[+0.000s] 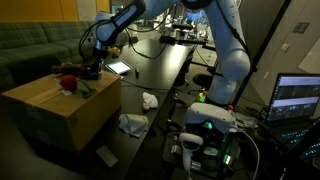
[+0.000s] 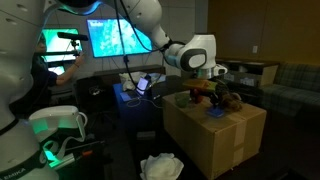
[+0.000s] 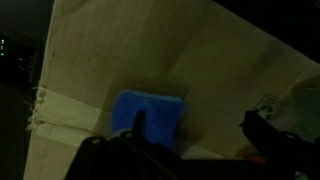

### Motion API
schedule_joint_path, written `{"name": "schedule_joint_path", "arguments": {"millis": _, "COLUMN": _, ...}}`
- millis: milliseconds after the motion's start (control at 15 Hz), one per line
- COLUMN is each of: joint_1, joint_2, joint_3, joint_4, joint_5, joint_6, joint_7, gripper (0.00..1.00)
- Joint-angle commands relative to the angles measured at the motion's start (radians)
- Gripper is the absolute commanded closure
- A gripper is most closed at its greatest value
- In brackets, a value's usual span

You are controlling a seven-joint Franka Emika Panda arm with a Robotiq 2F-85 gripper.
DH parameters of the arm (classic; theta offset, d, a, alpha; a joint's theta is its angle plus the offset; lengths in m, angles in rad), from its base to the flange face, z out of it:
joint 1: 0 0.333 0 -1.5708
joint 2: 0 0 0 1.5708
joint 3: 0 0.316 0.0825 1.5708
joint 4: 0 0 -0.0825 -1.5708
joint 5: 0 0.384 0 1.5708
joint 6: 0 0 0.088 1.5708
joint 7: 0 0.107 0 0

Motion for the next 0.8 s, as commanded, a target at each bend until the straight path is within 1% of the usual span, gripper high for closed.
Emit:
{"name": "schedule_joint_path", "arguments": {"millis": 0, "joint_1": -0.029, "joint_2": 0.069, "joint_3": 0.029, "joint_4": 0.096, "joint_5": 0.022, "joint_6": -0.010, "joint_7": -0.043, "gripper": 0.00}}
{"name": "schedule_joint_path", "arguments": {"millis": 733, "joint_1": -0.060, "joint_2": 0.176, "joint_3": 0.036, "joint_4": 0.222, "joint_5": 0.012, "joint_6": -0.025, "joint_7": -0.063, "gripper": 0.00}}
